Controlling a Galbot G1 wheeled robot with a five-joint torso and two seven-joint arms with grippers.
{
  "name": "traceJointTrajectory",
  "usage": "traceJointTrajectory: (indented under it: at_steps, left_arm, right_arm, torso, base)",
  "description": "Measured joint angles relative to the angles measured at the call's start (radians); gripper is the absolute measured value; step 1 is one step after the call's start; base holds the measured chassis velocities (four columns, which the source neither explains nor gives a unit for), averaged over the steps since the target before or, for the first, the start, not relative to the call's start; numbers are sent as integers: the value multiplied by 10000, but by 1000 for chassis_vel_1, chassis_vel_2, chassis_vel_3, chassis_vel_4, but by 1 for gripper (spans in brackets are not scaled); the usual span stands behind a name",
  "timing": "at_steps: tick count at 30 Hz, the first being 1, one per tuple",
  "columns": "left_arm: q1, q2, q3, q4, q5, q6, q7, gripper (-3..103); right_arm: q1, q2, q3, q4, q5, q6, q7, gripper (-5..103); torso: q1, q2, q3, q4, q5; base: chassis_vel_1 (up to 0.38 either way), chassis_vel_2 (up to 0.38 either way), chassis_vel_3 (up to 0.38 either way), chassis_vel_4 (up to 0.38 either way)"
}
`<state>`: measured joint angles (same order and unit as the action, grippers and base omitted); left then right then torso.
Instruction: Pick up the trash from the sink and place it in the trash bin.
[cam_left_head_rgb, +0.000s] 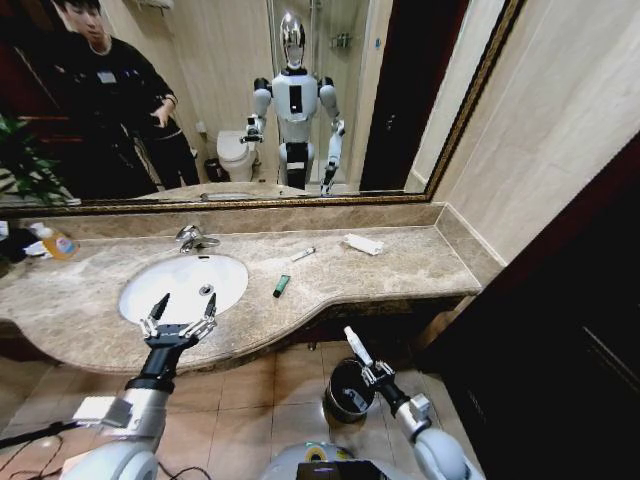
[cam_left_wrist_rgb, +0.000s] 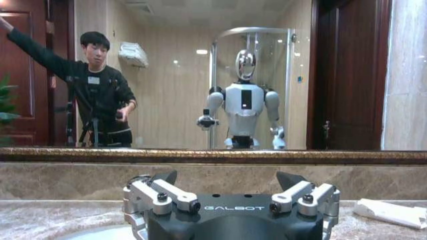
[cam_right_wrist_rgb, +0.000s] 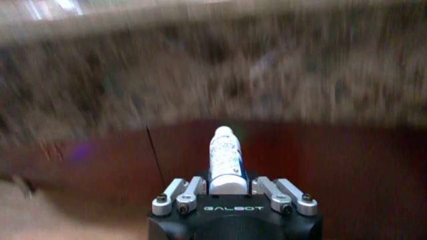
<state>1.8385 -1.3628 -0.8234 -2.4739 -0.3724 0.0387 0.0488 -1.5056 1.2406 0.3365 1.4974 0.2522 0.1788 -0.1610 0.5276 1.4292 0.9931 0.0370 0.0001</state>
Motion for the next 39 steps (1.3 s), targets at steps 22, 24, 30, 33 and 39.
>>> traceJointTrajectory:
  at_steps: [22, 24, 30, 33, 39]
  left_arm:
    - [0, 0, 0, 0, 0, 0, 0, 100]
    - [0, 0, 1, 0, -1, 0, 0, 100]
    - [0, 0, 0, 0, 0, 0, 1, 100]
    - [0, 0, 1, 0, 0, 0, 1, 100]
    - [0, 0, 0, 0, -1, 0, 1, 100]
  right_arm:
    - [2236, 1996, -70, -5466, -1813, 1018, 238, 30]
    - [2357, 2048, -95, -5606, -1862, 1023, 267, 30]
    - [2616, 2055, -111, -6024, -1864, 1131, 353, 30]
    - [2707, 2015, -102, -6187, -1841, 1160, 422, 30]
    - [2826, 1997, -109, -6330, -1828, 1123, 524, 36]
  torso:
    - [-1, 0, 0, -1, -2]
    - [-1, 0, 0, -2, -3]
    - [0, 0, 0, -1, -2]
    - [-1, 0, 0, -1, -2]
    - [-1, 0, 0, -2, -2]
  base:
    - [0, 0, 0, 0]
    - [0, 0, 0, 0]
    - [0, 0, 0, 0]
    - [0, 0, 0, 0]
    - [0, 0, 0, 0]
